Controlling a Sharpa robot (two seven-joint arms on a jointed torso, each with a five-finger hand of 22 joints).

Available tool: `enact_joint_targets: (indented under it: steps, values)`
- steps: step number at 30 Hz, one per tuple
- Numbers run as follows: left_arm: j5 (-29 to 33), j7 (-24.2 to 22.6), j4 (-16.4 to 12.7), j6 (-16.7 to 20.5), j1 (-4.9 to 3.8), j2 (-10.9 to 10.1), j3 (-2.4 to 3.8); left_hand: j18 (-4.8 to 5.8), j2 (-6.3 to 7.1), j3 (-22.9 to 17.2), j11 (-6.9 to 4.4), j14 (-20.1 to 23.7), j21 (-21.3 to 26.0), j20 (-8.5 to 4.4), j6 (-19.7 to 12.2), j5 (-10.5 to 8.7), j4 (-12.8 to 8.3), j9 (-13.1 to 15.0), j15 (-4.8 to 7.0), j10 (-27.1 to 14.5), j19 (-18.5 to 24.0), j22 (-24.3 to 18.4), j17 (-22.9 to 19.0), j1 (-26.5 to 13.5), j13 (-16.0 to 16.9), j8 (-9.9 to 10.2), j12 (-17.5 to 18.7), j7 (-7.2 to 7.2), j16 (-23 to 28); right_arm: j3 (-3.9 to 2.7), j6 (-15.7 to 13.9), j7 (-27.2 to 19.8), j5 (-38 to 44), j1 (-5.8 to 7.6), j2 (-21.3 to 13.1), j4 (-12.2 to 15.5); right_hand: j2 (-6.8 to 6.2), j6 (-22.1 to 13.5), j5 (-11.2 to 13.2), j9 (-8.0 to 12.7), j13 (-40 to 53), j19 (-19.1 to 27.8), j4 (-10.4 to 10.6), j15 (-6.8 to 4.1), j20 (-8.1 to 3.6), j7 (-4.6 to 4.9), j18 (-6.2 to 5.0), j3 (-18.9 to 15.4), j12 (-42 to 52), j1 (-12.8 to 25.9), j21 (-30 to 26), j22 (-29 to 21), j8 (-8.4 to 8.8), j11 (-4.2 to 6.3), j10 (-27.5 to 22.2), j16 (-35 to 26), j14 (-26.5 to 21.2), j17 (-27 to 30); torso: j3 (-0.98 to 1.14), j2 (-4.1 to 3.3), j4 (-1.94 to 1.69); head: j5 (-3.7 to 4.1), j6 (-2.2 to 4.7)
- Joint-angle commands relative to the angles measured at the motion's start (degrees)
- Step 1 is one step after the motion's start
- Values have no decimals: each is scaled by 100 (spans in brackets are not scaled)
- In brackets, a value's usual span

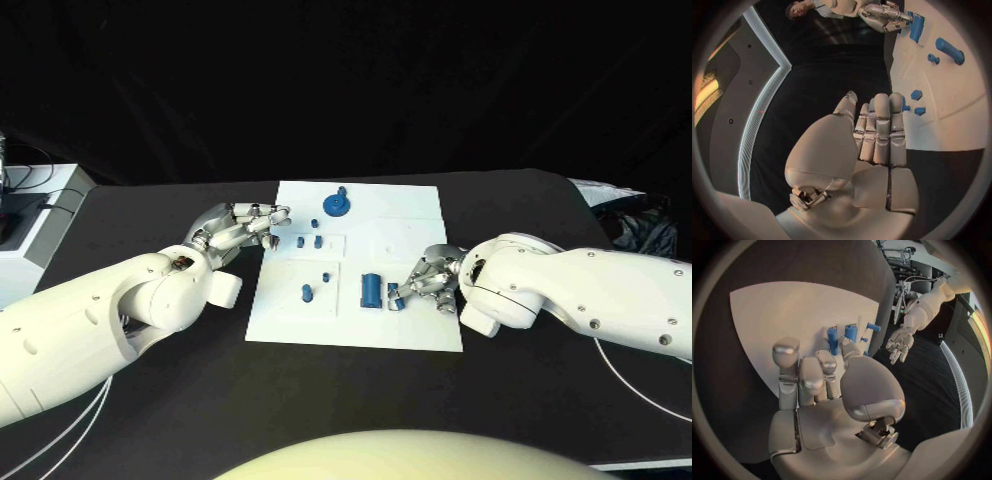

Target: Assemble the parts on the task board

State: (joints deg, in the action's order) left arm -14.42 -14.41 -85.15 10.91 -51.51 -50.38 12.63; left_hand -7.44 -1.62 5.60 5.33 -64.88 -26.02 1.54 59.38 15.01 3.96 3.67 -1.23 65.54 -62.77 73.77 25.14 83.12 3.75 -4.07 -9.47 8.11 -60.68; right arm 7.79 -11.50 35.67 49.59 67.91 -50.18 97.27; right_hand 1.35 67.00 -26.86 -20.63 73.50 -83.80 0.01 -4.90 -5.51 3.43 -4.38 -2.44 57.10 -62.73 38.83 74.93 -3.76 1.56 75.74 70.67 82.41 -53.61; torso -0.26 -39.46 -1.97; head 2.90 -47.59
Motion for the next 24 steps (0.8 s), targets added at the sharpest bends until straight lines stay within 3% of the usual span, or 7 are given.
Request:
enact_joint_targets:
  steps: [1, 7, 13, 24]
  values:
    - [-13, -30, -17, -84, 1, 4, 4, -3, -46, -8, 0, 46, 37, -18, -18, 25, 26, 3, -1, -45, -39, 6, -5, -15, -2, 11, -26, 19, -2, 1, 43, -18, 82, -7, 6, 34, 18, 53, -12, -1, 3, -230, 44, -10, -20, 9, -45, -46, 14, 54, -6, 511, -13, -14, 7, 13, 10, -3, 2, 0, 0, 5, 2]
    - [-13, -29, -15, -86, 1, 5, 4, -3, -46, -8, 0, 46, 37, -18, -18, 25, 26, 3, -1, -45, -39, 6, -5, -15, -2, 11, -26, 19, -2, 1, 13, -63, 92, -8, -8, 92, -47, 64, 101, -11, 3, -231, 149, -7, -20, 10, -43, -156, 17, 192, -1, 512, -13, -17, 13, 20, 12, -11, 2, 1, -2, 1, -2]
    - [-13, -30, -13, -88, 1, 7, 4, -3, -46, -8, 0, 46, 37, -18, -18, 25, 26, 3, -1, -45, -39, 6, -5, -15, -2, 11, -26, 19, -2, 0, -43, -105, 121, -8, -26, 152, -89, 63, 389, -53, 4, -235, 383, -8, -20, 2, -43, -301, 18, 380, 15, 515, -15, -17, 20, 32, 13, -24, 1, 2, -4, 0, -4]
    - [-13, -30, -10, -86, 1, 7, 4, -3, -46, -8, 0, 46, 37, -18, -18, 25, 26, 3, -1, -45, -39, 6, -5, -15, -2, 11, -26, 19, -2, 0, -71, -121, 202, -8, -55, 152, 5, 52, 251, -106, 4, -233, 493, -8, -19, 1, -45, -568, 14, 338, 15, 513, -13, -16, 23, 34, 13, -25, 2, -1, -2, -3, -10]
